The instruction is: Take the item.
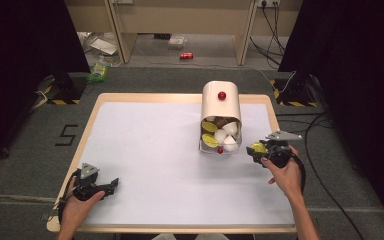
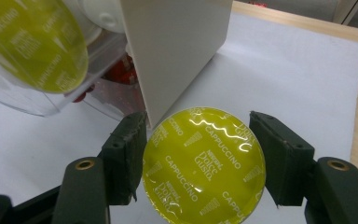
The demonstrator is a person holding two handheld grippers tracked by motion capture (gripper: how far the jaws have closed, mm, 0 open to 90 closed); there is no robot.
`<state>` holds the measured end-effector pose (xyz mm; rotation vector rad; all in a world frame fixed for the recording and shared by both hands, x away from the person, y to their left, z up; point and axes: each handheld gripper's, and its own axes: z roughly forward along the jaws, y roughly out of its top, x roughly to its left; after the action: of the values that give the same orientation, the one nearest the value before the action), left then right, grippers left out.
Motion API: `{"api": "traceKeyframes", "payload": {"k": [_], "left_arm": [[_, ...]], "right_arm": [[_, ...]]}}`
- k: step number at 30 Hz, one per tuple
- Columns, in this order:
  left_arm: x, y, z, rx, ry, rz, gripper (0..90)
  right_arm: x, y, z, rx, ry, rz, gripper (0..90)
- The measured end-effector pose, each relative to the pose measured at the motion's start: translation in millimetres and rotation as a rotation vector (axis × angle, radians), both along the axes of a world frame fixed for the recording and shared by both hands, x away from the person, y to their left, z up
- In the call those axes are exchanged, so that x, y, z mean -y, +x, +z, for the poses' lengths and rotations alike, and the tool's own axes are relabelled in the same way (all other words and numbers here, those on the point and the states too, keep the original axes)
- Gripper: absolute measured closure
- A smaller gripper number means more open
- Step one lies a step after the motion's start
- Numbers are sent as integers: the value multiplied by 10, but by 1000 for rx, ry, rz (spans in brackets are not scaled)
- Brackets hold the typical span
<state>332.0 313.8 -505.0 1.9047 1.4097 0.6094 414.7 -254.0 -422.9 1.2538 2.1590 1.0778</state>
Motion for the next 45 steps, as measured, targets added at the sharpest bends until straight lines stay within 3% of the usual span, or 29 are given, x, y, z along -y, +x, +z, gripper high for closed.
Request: {"api": "traceKeyframes", "payload": {"k": [16, 45], "left_arm": [[-1, 0, 0, 0, 0, 0, 137], [-3, 1, 0, 0, 2, -1, 137]], "right_arm": [[-57, 80, -283, -66, -30, 11, 393], [-160, 188, -465, -83, -38, 23, 392]]}}
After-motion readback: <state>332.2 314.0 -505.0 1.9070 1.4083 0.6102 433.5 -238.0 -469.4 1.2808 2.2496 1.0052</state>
